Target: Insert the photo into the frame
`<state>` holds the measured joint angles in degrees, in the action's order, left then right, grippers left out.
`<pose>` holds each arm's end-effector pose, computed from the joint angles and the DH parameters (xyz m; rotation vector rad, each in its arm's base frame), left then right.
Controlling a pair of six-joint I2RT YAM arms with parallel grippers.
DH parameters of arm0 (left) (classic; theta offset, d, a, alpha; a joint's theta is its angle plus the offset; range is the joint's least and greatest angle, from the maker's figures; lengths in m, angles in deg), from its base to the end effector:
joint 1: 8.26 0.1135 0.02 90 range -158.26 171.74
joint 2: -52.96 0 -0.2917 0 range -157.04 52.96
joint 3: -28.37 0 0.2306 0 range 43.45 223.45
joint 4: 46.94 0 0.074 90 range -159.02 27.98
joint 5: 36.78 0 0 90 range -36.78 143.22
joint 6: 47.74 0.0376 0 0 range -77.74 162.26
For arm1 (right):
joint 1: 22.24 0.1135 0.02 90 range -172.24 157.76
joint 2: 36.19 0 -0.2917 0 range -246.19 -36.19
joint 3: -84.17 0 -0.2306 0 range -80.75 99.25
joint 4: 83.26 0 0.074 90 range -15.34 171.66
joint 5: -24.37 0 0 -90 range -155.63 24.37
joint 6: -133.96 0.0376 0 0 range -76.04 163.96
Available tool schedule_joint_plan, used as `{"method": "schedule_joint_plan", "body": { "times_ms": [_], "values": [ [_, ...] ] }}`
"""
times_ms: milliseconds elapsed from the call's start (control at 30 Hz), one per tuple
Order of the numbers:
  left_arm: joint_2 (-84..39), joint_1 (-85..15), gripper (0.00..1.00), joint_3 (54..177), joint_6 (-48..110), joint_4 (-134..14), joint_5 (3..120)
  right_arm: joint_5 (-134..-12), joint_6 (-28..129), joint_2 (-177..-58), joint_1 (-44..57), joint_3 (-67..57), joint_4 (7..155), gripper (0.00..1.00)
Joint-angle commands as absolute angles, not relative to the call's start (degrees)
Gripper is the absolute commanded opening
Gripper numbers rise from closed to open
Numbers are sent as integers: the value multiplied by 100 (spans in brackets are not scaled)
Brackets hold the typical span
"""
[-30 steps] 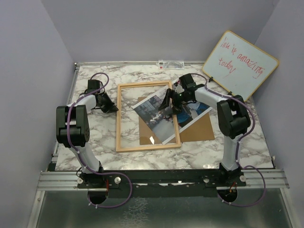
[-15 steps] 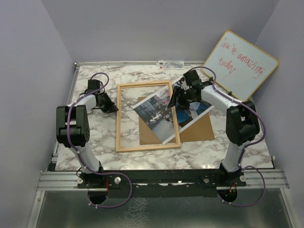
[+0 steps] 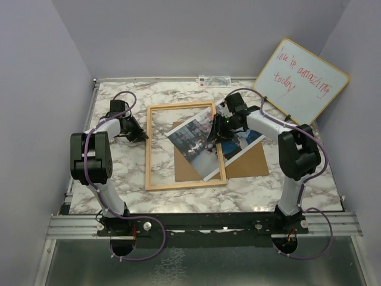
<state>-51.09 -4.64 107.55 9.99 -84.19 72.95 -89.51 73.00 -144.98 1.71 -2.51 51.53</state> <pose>0.3513 0.0095 0.2028 -0.7181 2.5940 -0.6182 0.3496 0.1719 0.2336 -0.0298 2.7505 0.8403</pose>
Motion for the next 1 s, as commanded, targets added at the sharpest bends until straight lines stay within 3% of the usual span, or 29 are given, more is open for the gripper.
{"method": "schedule_joint_plan", "body": {
  "times_ms": [0, 467, 700, 967],
  "values": [
    [-5342, -465, 23, 10763, 1167, -8654, 6720, -8664, 7347, -14916, 184, -183, 5021, 48],
    [-4774, -466, 35, 11157, 1247, -8755, 6720, -7239, 8021, -14085, -281, -682, 5434, 53],
    [-4592, -514, 43, 11492, 1385, -8843, 6931, -7013, 8341, -13955, -1114, -1253, 5568, 59],
    [-4832, -1620, 47, 12439, 1501, -8883, 7123, -6431, 8513, -13359, -2142, -2015, 5718, 63]
  ]
}}
